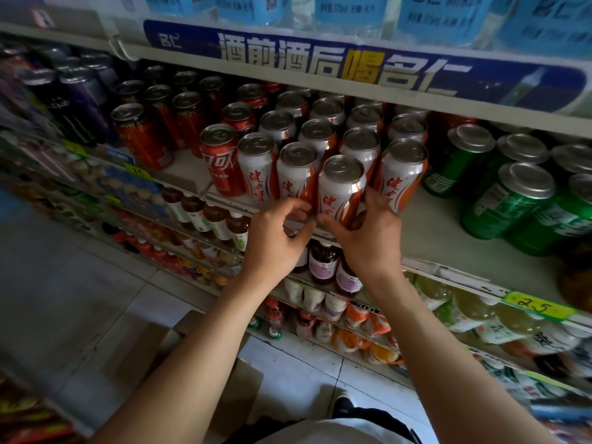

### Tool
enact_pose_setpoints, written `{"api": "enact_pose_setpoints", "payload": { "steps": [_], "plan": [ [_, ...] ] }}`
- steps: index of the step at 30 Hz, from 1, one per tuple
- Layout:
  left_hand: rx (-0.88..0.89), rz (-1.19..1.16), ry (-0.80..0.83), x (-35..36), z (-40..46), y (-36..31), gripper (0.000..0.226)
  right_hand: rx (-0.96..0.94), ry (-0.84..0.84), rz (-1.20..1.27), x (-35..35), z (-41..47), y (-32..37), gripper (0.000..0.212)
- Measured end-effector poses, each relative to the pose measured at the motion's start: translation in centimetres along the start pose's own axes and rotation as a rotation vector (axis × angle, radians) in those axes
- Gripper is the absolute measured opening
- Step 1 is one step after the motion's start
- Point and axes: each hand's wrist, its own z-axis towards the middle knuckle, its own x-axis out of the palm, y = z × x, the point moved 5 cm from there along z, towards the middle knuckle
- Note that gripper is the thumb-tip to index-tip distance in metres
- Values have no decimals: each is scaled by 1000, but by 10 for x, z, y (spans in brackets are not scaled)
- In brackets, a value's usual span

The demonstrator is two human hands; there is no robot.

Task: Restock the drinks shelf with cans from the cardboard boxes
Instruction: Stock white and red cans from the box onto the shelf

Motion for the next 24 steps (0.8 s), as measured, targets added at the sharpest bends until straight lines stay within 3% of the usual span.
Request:
{"api": "enact_pose_setpoints", "payload": {
  "steps": [3,5,7,9,11,13,18,22,24],
  "plan": [
    [-12,-3,4,-1,-2,2,20,18,-11,-2,-6,-9,5,72],
    [-19,-19,-8,-2,-6,2,20,-14,-130,40,-19,-22,13,71],
    [-69,-56,-40,-7,-12,3,21,-104,-305,119,-34,-38,26,51],
    [-131,-97,-56,-12,-21,11,22,-213,-338,192,-36,-53,40,30],
    [-167,-115,-37,-17,-37,23,23,-276,-210,245,-21,-63,46,20],
    [-270,-115,-27,-30,-60,53,24,-266,30,312,19,-71,48,15],
    [-788,-38,-63,-89,-170,161,17,-164,674,333,150,-123,70,12],
    [-1086,-38,-172,-143,-254,230,12,-43,1193,216,263,-194,72,14],
    [-1197,-49,-181,-156,-291,268,17,44,1348,126,319,-236,57,18]
  ]
}}
